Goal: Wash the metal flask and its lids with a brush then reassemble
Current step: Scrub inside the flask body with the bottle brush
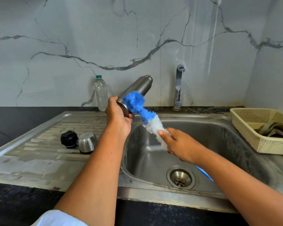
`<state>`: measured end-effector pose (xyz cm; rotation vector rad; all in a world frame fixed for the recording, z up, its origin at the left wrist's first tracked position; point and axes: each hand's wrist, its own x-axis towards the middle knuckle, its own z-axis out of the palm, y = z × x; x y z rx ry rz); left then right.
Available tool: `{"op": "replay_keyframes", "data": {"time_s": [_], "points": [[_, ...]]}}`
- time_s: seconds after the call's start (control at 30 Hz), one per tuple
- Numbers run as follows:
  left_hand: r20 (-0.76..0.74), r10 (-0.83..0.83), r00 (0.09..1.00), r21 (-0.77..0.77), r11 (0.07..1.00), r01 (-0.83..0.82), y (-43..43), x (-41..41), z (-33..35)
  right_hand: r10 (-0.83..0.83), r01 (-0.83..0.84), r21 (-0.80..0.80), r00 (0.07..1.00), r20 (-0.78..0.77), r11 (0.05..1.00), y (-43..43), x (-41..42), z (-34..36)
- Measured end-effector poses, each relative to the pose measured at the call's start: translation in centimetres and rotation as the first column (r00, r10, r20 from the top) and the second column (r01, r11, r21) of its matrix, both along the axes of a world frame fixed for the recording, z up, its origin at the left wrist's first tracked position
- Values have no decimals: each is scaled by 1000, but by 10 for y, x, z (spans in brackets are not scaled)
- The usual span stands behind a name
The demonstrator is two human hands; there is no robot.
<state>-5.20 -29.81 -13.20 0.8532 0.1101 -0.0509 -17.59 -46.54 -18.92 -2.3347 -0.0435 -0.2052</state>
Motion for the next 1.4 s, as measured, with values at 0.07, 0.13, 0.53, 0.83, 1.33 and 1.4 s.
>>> {"op": "replay_keyframes", "data": {"time_s": [0.07,0.13,0.53,0.83,1.33,1.4], "points": [[-20,3,1000,-36,999,-4,6,2,1,3,-3,-33,1000,-13,999,-5,-3,-3],[-5,-41,999,-22,999,40,2,-3,2,-17,18,-15,1000,18,1000,-5,4,-4],[-31,-160,987,21,987,161,10,-3,3,-64,74,-87,993,103,993,-21,5,0],[-138,-274,952,176,939,296,12,-1,1,-210,258,-80,902,377,963,-40,3,12],[-232,-435,870,294,821,489,12,0,-10,-362,372,76,803,473,925,-58,3,19],[-241,-451,859,315,801,509,13,-1,-10,-372,361,117,800,471,925,-60,4,19]]}}
